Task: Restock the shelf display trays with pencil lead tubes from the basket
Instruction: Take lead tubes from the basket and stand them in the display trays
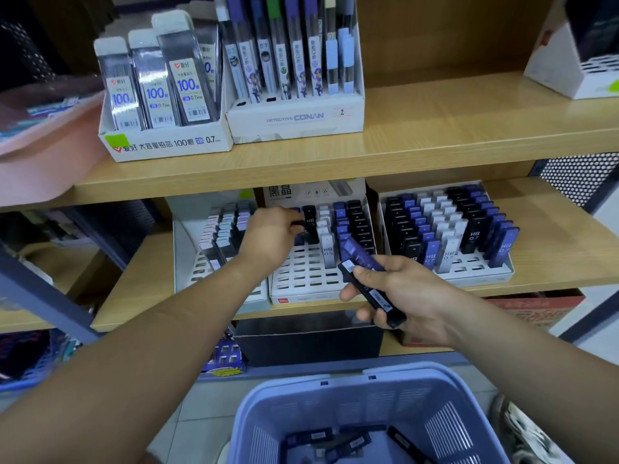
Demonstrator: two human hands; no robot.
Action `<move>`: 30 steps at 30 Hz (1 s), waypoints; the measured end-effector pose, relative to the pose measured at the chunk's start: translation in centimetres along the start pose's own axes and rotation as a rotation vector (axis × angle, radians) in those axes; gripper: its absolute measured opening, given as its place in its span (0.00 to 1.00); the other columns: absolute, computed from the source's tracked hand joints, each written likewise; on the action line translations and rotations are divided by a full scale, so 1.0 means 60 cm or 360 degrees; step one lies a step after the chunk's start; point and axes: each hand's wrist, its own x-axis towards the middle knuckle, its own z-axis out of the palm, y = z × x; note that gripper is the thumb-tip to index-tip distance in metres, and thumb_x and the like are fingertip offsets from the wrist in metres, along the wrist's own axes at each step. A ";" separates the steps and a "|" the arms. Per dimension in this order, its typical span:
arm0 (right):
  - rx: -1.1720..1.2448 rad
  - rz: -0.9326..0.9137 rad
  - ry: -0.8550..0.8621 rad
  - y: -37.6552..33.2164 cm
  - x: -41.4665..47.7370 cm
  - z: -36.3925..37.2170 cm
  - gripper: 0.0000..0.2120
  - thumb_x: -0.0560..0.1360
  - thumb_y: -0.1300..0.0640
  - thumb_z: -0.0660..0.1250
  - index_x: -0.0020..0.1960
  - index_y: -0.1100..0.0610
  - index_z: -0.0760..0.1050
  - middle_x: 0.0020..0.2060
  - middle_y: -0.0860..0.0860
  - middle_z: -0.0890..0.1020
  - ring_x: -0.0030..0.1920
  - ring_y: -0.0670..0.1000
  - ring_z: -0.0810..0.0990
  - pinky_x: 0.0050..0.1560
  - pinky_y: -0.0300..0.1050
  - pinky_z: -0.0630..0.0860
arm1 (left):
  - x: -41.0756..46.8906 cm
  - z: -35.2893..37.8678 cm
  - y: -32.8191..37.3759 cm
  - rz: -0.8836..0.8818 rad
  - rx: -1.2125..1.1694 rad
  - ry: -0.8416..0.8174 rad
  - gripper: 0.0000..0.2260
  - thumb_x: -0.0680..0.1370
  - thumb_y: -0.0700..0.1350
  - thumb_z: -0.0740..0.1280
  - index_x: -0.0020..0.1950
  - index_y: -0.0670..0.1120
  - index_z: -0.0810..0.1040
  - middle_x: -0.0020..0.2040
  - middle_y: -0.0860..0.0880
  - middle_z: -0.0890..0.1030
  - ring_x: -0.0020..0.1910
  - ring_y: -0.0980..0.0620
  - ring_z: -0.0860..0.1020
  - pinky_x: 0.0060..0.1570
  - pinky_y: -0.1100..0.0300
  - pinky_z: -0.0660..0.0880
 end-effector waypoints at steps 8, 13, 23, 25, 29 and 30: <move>0.0043 -0.0022 0.0045 -0.002 0.000 -0.002 0.07 0.82 0.55 0.62 0.57 0.56 0.74 0.33 0.55 0.82 0.25 0.49 0.75 0.21 0.36 0.68 | 0.016 0.003 0.011 0.0063 0.0193 -0.0052 0.19 0.77 0.32 0.61 0.66 0.45 0.76 0.60 0.44 0.80 0.59 0.46 0.78 0.56 0.58 0.73; 0.0062 -0.0001 0.0080 -0.004 0.002 -0.003 0.06 0.81 0.52 0.62 0.55 0.53 0.74 0.29 0.53 0.78 0.23 0.48 0.71 0.19 0.35 0.65 | 0.027 0.003 0.010 0.0068 0.0157 0.0006 0.15 0.78 0.33 0.62 0.64 0.44 0.74 0.57 0.44 0.81 0.56 0.48 0.78 0.46 0.63 0.70; 0.0265 0.0030 0.0040 -0.008 0.009 -0.017 0.08 0.80 0.62 0.62 0.59 0.59 0.72 0.33 0.56 0.79 0.26 0.49 0.72 0.21 0.37 0.66 | 0.043 0.019 0.013 0.0105 0.0110 0.0019 0.18 0.77 0.31 0.61 0.64 0.44 0.78 0.62 0.44 0.78 0.59 0.46 0.77 0.61 0.60 0.70; 0.0273 0.0025 0.0019 -0.008 0.007 -0.016 0.08 0.81 0.62 0.62 0.59 0.59 0.74 0.33 0.55 0.79 0.27 0.49 0.72 0.23 0.37 0.67 | 0.042 0.022 0.012 0.0123 0.0156 0.0033 0.19 0.77 0.31 0.61 0.64 0.45 0.78 0.63 0.45 0.78 0.60 0.46 0.76 0.60 0.59 0.70; 0.0291 0.0021 -0.0035 -0.009 0.004 -0.013 0.08 0.81 0.59 0.63 0.60 0.56 0.76 0.35 0.55 0.80 0.27 0.50 0.74 0.24 0.37 0.69 | 0.039 0.017 0.014 0.0132 0.0207 -0.0008 0.20 0.77 0.31 0.61 0.66 0.46 0.76 0.64 0.45 0.77 0.60 0.46 0.75 0.60 0.61 0.69; 0.0284 0.0016 -0.0050 -0.009 0.003 -0.012 0.08 0.81 0.58 0.63 0.59 0.54 0.76 0.34 0.54 0.80 0.28 0.50 0.74 0.23 0.37 0.69 | 0.036 0.015 0.015 0.0134 0.0183 -0.0007 0.19 0.78 0.32 0.61 0.66 0.45 0.76 0.62 0.44 0.78 0.59 0.45 0.76 0.58 0.61 0.69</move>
